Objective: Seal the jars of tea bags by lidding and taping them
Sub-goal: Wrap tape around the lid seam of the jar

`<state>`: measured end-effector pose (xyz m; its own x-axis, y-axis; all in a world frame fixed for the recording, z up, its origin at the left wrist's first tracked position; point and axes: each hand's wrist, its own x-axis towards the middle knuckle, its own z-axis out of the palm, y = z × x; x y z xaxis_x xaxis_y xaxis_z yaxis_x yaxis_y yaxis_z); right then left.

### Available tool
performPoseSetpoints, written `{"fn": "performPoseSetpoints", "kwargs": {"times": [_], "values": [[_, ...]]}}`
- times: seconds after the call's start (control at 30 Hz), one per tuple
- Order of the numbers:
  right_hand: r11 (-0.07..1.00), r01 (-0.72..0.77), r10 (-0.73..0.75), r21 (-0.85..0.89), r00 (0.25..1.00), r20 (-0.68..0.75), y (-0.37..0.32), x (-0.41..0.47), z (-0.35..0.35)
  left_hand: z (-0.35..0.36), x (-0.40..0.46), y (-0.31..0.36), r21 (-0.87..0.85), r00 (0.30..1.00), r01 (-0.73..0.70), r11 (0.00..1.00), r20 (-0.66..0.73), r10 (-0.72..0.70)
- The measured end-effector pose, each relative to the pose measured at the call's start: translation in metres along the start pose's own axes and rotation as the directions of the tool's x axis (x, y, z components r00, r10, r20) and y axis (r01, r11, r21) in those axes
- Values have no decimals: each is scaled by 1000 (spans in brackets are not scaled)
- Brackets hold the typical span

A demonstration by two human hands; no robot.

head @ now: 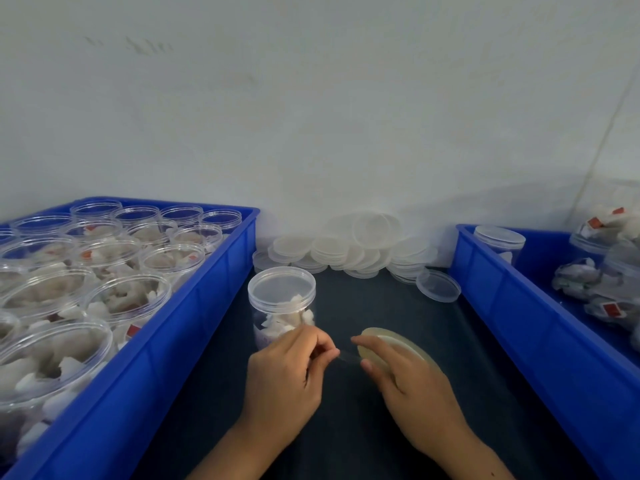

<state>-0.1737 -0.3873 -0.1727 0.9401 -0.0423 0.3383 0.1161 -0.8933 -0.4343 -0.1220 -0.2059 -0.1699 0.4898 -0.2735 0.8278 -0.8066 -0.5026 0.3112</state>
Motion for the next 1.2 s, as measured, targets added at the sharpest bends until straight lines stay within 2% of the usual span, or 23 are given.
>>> {"fn": "performPoseSetpoints", "kwargs": {"times": [0.1, 0.2, 0.3, 0.37, 0.43, 0.5, 0.57, 0.63, 0.73, 0.83, 0.93, 1.03, 1.2], "values": [[974, -1, 23, 226, 995, -99, -4, -1, 4, -2, 3, -4, 97, 998, -54, 994, -12, 55], [949, -35, 88, 314, 984, -155, -10, 0, 7, -5, 5, -6, 190, 989, -136, 972, -31, 144], [916, -43, 129, 399, 973, -192, -16, 0, 9, -4, 7, -6, 246, 971, -157, 956, -139, 196], [893, -16, 128, 450, 967, -219, -20, -2, 7, -2, 8, -9, 186, 957, -8, 983, -284, 61], [869, 2, 126, 494, 966, -226, -24, -4, 5, -3, 8, -18, 8, 918, 183, 983, -360, -168], [862, 16, 122, 507, 964, -237, -28, -5, 1, -2, 7, -26, -214, 885, 343, 915, -253, -391], [883, 34, 106, 468, 957, -268, -30, -5, -2, 2, 6, -31, -335, 868, 439, 834, -81, -490], [912, 36, 97, 409, 949, -299, -31, -5, -3, 9, 4, -36, -299, 878, 453, 840, -17, -479], [924, -8, 139, 381, 938, -316, -30, -4, -6, 10, 5, -39, -344, 875, 458, 820, 10, -484], [908, -35, 181, 418, 932, -315, -28, -2, -10, 8, 7, -30, -470, 862, 485, 737, 114, -495], [874, -46, 215, 485, 930, -299, -31, -1, -16, 10, 8, -14, -508, 858, 509, 695, 234, -457], [856, -3, 209, 518, 917, -341, -37, -1, -21, 12, 8, -6, -526, 862, 506, 684, 285, -418], [904, 98, 108, 415, 888, -446, -46, 4, -28, 10, 10, -2, -516, 866, 498, 697, 342, -365]]}}
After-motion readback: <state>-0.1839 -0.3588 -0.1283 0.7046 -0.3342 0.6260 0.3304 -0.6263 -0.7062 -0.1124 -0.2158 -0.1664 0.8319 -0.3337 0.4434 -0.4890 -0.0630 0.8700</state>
